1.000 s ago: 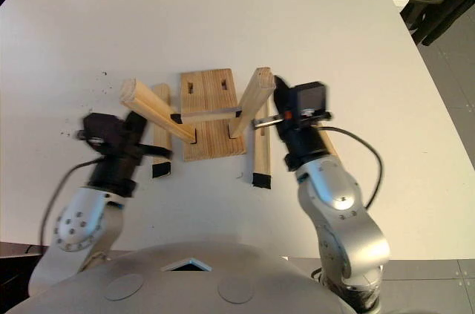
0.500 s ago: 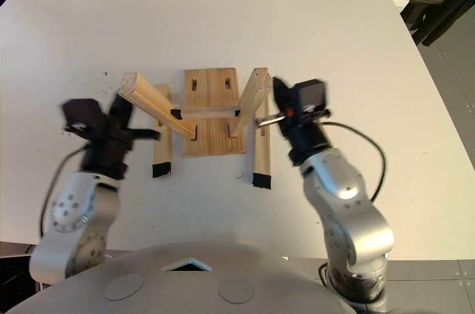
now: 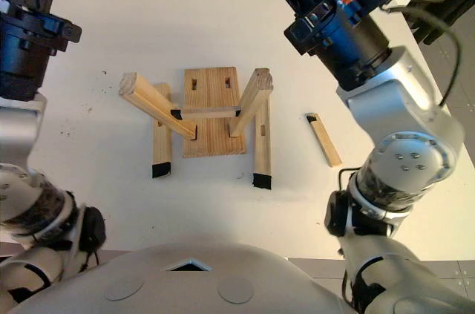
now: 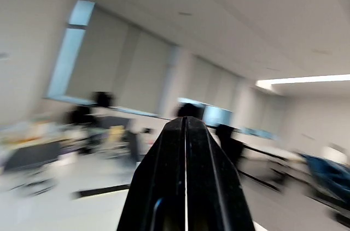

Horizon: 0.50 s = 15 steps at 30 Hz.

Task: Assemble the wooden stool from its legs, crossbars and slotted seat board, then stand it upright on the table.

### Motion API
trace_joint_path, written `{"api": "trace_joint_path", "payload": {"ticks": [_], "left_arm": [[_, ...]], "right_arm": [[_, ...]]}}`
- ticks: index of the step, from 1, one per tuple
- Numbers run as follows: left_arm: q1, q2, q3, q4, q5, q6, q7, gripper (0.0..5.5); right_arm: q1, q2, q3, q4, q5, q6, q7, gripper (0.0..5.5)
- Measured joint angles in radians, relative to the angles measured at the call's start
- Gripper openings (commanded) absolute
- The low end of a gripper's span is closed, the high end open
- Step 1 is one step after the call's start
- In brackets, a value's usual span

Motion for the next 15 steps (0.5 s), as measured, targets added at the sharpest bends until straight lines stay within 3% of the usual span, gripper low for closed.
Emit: {"api": "trace_joint_path", "payload": {"ticks": [6, 15], "left_arm": [[0.035, 0.055, -0.094, 0.036, -0.044, 0.007, -0.002, 0.0], [-0.008, 0.174, -0.07, 0.019, -0.139, -0.094, -0.066, 0.0]], "right_arm": [[0.055, -0.048, 0.113, 0.031, -0.075, -0.009, 0.049, 0.02], [-0.081, -0.011, 0.051, 0.074, 0.105, -0.099, -0.064, 0.02]]}}
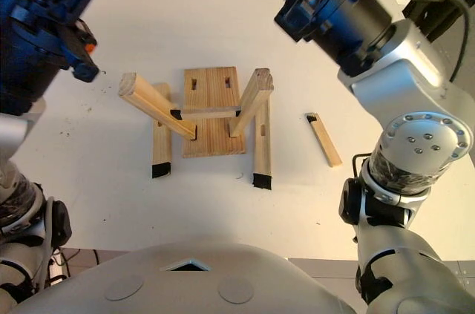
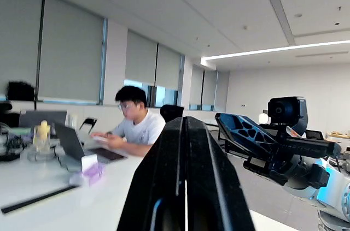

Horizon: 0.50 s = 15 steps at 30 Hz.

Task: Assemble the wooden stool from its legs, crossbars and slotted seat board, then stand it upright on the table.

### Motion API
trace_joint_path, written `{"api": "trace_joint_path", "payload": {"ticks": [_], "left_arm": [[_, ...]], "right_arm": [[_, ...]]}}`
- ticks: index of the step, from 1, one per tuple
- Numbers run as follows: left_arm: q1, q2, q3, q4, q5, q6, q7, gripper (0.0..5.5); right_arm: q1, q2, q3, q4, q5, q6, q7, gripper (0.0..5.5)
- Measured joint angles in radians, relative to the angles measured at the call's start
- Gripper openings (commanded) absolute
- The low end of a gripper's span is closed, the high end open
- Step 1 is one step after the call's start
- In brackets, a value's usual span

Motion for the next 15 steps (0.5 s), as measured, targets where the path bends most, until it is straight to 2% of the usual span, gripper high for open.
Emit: {"api": "trace_joint_path", "payload": {"ticks": [3, 5, 7, 10, 15], "left_arm": [[0.043, 0.013, -0.028, 0.007, 0.007, -0.007, -0.007, 0.0], [0.178, 0.009, -0.121, 0.01, 0.063, 0.028, -0.025, 0.0], [0.265, 0.01, -0.183, 0.013, 0.15, 0.027, -0.056, 0.0], [0.293, 0.014, -0.223, 0.01, 0.272, -0.019, -0.109, 0.0], [0.292, -0.003, -0.187, 0.033, 0.238, -0.056, -0.125, 0.0]], "right_arm": [[0.046, -0.024, 0.048, -0.006, -0.046, -0.005, 0.036, 0.02], [0.187, -0.071, 0.177, -0.006, -0.187, 0.003, 0.117, 0.02], [0.256, -0.109, 0.245, -0.02, -0.307, -0.07, 0.189, 0.02], [0.283, -0.116, 0.285, -0.03, -0.398, -0.15, 0.231, 0.02], [0.26, -0.072, 0.247, 0.0, -0.327, -0.132, 0.202, 0.02]]}}
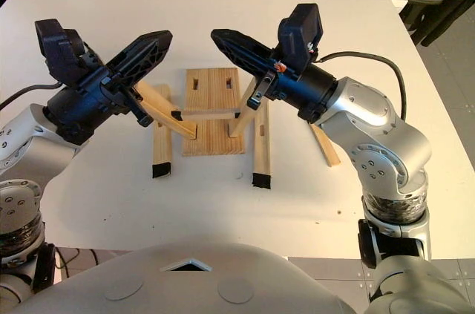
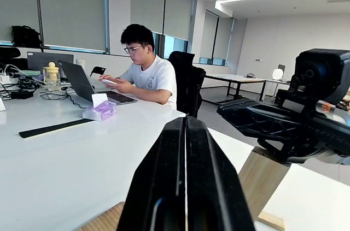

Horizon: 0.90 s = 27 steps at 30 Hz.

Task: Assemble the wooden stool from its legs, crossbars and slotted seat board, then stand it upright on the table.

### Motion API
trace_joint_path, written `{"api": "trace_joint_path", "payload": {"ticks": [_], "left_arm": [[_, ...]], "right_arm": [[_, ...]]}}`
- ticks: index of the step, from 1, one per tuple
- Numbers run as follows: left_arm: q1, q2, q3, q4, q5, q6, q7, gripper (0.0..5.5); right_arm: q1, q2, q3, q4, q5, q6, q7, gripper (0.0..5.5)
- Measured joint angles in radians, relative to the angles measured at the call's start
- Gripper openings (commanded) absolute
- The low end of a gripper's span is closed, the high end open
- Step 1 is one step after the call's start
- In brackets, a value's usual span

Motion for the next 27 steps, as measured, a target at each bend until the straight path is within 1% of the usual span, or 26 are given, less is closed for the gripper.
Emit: {"api": "trace_joint_path", "payload": {"ticks": [1, 3, 6, 8, 10, 12, 13, 15, 17, 19, 20, 24, 27], "left_arm": [[-0.002, -0.003, 0.017, 0.01, -0.016, -0.001, 0.008, 0.0], [-0.041, -0.013, 0.081, 0.02, -0.086, -0.039, 0.05, 0.0], [-0.137, -0.012, 0.227, 0.038, -0.255, -0.132, 0.099, 0.0], [-0.135, 0.013, 0.32, 0.082, -0.304, -0.167, 0.085, 0.0], [-0.034, 0.036, 0.347, 0.168, -0.236, -0.156, 0.006, 0.0], [0.129, 0.058, 0.311, 0.278, -0.074, -0.136, -0.087, 0.0], [0.217, 0.073, 0.265, 0.306, 0.012, -0.13, -0.152, 0.0], [0.371, 0.106, 0.149, 0.313, 0.146, -0.125, -0.29, 0.0], [0.504, 0.139, 0.007, 0.311, 0.311, -0.152, -0.422, 0.0], [0.542, 0.148, -0.069, 0.332, 0.418, -0.186, -0.496, 0.0], [0.537, 0.146, -0.086, 0.342, 0.441, -0.193, -0.516, 0.0], [0.452, 0.126, -0.111, 0.319, 0.453, -0.2, -0.573, 0.0], [0.429, 0.108, -0.15, 0.314, 0.479, -0.201, -0.584, 0.0]], "right_arm": [[-0.01, 0.005, -0.017, 0.011, 0.032, 0.014, -0.019, 0.02], [-0.063, 0.031, -0.095, 0.045, 0.149, 0.021, -0.085, 0.02], [-0.183, 0.029, -0.231, 0.128, 0.286, 0.008, -0.152, 0.02], [-0.203, -0.014, -0.286, 0.202, 0.27, -0.001, -0.144, 0.02], [-0.152, -0.064, -0.25, 0.255, 0.155, -0.013, -0.075, 0.02], [-0.073, -0.097, -0.17, 0.312, 0.009, -0.031, -0.005, 0.02], [-0.032, -0.11, -0.119, 0.335, -0.064, -0.052, 0.033, 0.02], [0.043, -0.135, -0.02, 0.368, -0.208, -0.111, 0.114, 0.02], [0.105, -0.147, 0.083, 0.424, -0.354, -0.195, 0.198, 0.02], [0.118, -0.143, 0.138, 0.496, -0.435, -0.253, 0.26, 0.02], [0.119, -0.131, 0.153, 0.524, -0.46, -0.274, 0.289, 0.02], [0.099, -0.086, 0.174, 0.556, -0.47, -0.319, 0.416, 0.02], [0.06, -0.082, 0.19, 0.581, -0.47, -0.327, 0.518, 0.02]]}}
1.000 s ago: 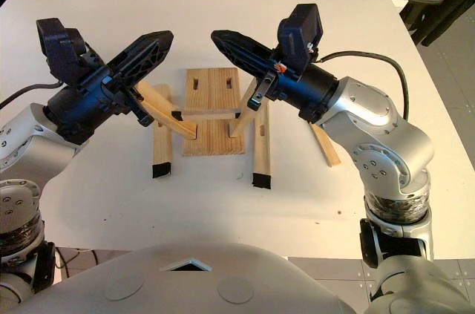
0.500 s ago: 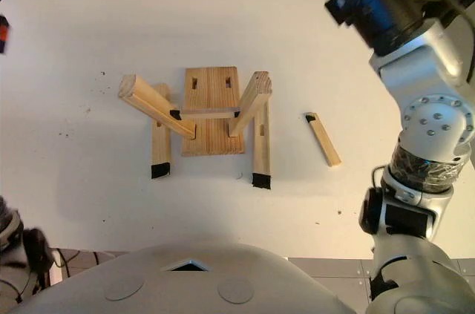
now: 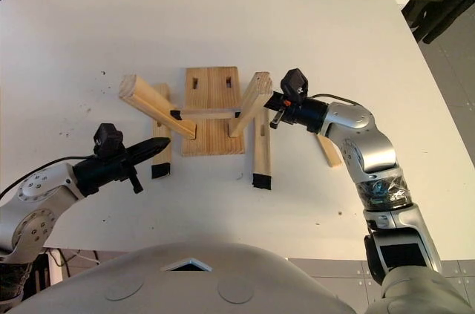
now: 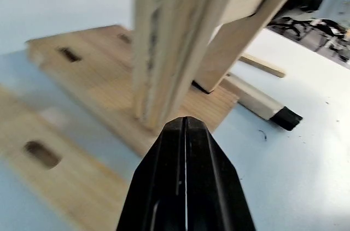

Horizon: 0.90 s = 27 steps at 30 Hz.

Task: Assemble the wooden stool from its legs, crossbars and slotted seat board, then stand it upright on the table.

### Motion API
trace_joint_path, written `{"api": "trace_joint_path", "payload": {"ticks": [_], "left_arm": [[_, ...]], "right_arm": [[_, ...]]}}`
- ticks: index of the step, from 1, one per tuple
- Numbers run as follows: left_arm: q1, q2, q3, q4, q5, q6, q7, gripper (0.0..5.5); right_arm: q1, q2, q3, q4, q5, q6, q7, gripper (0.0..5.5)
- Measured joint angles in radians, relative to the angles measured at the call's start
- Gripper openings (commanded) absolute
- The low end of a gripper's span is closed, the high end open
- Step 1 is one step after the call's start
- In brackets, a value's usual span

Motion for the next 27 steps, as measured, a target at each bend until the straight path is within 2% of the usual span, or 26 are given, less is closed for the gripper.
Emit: {"api": "trace_joint_path", "payload": {"ticks": [5, 10, 27], "left_arm": [[-0.131, -0.063, -0.048, -0.008, 0.02, 0.006, 0.005, 0.0], [-0.149, -0.07, -0.046, 0.052, 0.079, -0.006, 0.001, 0.0], [-0.232, -0.084, -0.003, 0.208, 0.198, -0.085, -0.026, 0.0]], "right_arm": [[-0.06, 0.03, 0.04, 0.007, 0.003, 0.005, 0.142, 0.02], [-0.065, 0.046, 0.077, -0.004, 0.004, 0.034, 0.207, 0.02], [0.045, 0.147, 0.17, -0.156, 0.003, 0.125, 0.154, 0.02]]}}
